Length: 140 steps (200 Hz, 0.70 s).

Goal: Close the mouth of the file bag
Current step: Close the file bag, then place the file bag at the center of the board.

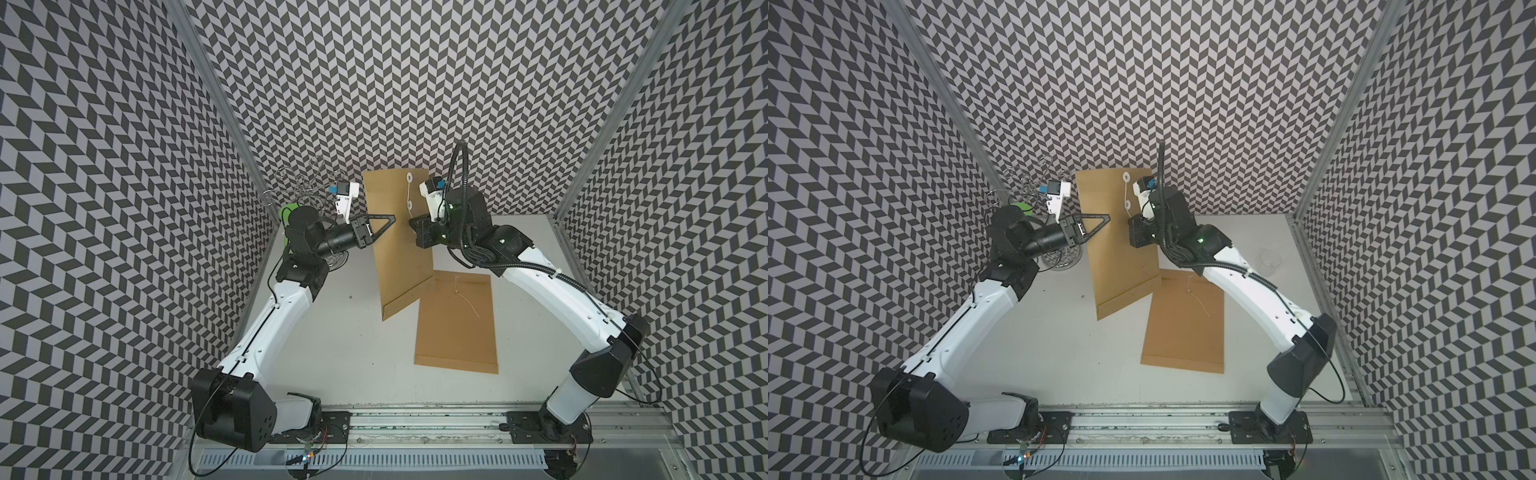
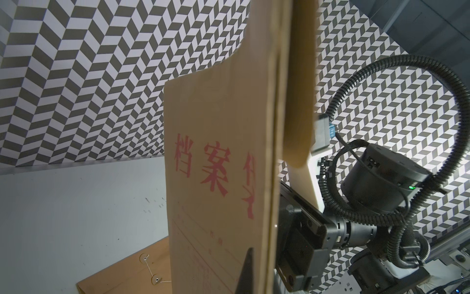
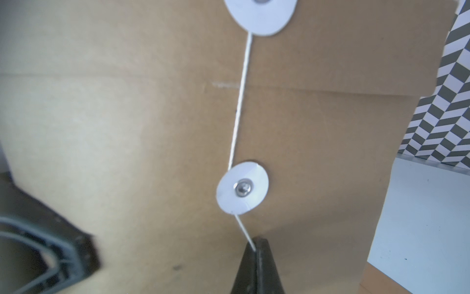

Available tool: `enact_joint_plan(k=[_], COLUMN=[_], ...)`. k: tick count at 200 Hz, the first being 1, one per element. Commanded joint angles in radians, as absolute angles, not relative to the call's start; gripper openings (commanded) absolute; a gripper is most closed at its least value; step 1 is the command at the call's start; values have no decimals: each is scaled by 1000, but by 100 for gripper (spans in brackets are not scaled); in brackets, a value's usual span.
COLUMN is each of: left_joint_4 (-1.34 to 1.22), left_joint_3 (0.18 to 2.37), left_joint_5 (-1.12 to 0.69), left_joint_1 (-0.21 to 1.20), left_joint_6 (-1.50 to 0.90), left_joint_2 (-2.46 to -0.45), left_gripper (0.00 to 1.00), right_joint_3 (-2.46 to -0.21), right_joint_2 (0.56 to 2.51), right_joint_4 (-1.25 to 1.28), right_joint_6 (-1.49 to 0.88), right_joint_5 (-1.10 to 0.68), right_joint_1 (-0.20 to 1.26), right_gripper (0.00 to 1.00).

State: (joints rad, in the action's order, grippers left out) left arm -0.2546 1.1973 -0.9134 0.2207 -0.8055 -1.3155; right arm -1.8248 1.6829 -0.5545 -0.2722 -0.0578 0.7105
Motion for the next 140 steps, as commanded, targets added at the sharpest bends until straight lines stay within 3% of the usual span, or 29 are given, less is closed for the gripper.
enact_joint_plan(k=[1,71,108,140], left_joint_4=[-352,-317,-291,-115], left_joint_3=[1253,1258,1167,1007], left_joint_5=[-917,-895,-882,-880], left_joint_1=[206,184,190,179], left_joint_6=[-802,-784,-777,-681], left_joint_2=[-1303,-1305,-1269,-1227], left_gripper=[0,0,0,0], right_joint_3=[-1787,-1652,-1470,-1351], right_joint_2=[1651,1578,1518,1457], right_joint_4=[-566,-551,-534,-515], right_joint_6=[-288,-296,-316,-340], right_joint_5=[-90,-107,-64,27], right_joint_1=[701,654,573,453], right_gripper=[9,46,48,49])
